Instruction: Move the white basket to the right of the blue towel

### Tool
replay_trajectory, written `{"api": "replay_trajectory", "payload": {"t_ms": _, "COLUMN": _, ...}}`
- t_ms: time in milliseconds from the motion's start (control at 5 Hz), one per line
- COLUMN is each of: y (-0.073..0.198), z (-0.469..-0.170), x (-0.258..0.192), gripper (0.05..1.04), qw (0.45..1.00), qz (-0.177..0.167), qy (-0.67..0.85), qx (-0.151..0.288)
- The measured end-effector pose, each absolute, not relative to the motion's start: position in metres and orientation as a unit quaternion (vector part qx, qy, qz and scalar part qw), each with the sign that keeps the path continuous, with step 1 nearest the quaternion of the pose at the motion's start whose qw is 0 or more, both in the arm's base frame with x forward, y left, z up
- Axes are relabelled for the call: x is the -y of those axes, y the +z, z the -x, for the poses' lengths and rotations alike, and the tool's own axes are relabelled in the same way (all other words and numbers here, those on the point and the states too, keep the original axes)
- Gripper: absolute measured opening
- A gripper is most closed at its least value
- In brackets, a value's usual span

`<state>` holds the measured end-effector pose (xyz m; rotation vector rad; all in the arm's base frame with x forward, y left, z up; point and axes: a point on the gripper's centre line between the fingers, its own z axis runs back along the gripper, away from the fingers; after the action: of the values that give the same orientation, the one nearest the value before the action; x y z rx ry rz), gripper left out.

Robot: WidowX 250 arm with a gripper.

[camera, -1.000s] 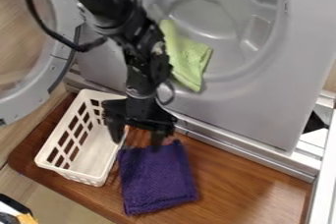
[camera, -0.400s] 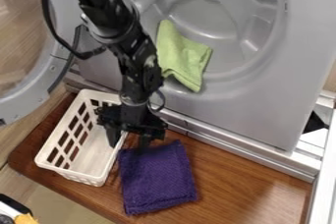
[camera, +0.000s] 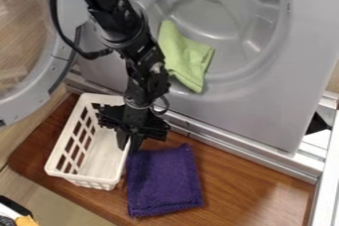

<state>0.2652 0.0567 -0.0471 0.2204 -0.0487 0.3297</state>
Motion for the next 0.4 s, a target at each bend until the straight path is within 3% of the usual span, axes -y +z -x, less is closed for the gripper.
{"api": "replay_trajectory", "payload": {"t_ms": 400, "y": -0.038, "z": -0.2614, "x": -0.0555, "gripper": 0.096, "qw": 0.981, "qz": -0.107, "qy": 0.161, "qx": 0.031}}
